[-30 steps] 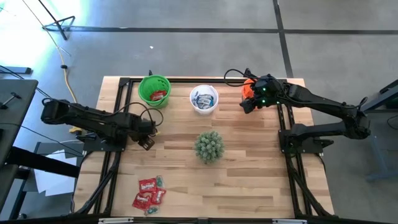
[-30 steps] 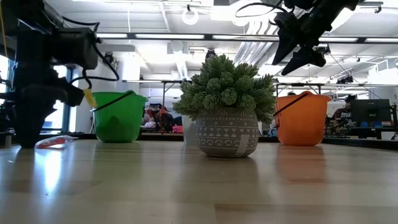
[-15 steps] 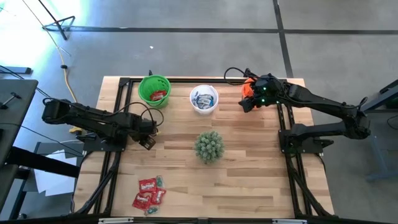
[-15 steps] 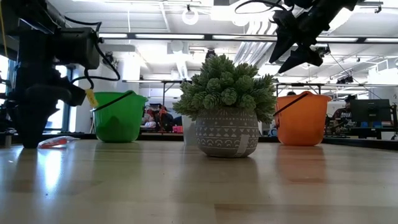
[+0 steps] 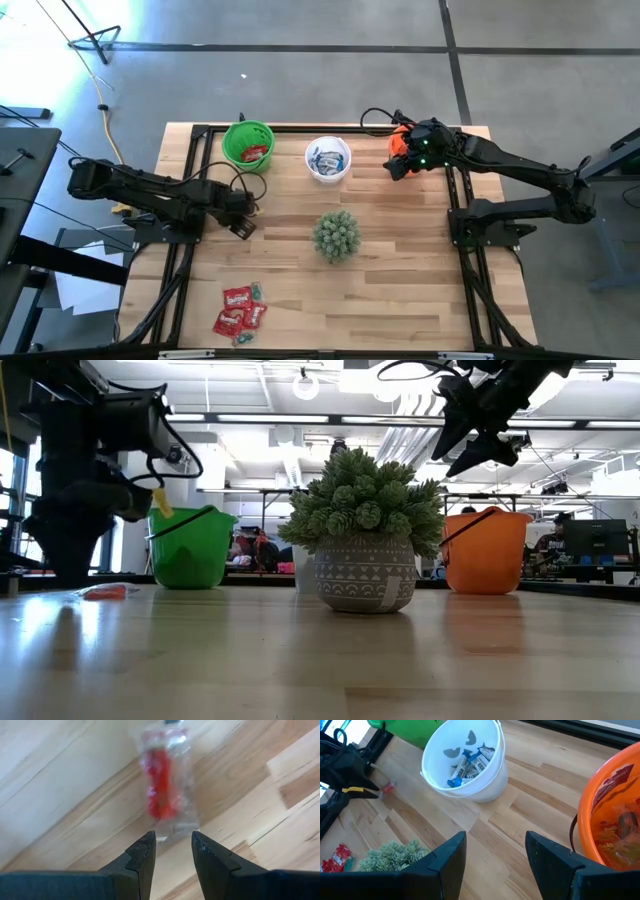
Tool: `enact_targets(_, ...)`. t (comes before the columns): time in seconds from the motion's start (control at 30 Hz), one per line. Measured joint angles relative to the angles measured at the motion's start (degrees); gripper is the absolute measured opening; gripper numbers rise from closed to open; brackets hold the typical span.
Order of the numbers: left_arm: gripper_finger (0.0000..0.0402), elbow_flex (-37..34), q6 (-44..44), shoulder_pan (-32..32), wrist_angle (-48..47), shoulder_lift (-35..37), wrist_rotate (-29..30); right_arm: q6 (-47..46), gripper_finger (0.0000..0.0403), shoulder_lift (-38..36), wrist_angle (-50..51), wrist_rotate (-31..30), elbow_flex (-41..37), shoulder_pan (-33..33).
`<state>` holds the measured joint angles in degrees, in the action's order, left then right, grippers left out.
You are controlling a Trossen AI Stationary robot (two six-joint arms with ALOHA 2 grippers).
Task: Sort candy
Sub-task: Put the transparent candy into the orange bucket
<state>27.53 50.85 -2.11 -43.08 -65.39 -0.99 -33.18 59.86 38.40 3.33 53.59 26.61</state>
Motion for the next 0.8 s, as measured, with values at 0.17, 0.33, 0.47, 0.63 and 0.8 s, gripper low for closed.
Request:
enact_targets(0.17, 0.0116, 0.0, 0.0, 0.0, 3.9, 0.0, 2.3, 0.1, 0.0199, 0.0, 0.0, 0.0, 0.0, 0.0)
enact_targets(0.33, 0.0116, 0.1, -0.6, 0.0, 4.1, 0.0, 7.2, 0.2, 0.0199, 0.0, 0.0, 0.1, 0.0, 0.0)
enact_targets(0.47, 0.0116, -0.7, -2.0, -0.2, 4.8, 0.0, 8.4, 0.7, 0.0199, 0.0, 0.0, 0.1, 0.0, 0.0)
enact_targets(0.63, 0.0116, -2.8, -1.6, -0.5, 7.7, -0.6, 6.9, 1.1, 0.0199, 0.0, 0.0, 0.1, 0.0, 0.0)
enact_targets(0.8, 0.0116, -4.7, -0.2, -0.5, 9.3, -3.0, 7.0, 1.3, 0.0199, 0.0, 0.1, 0.1, 0.0, 0.0)
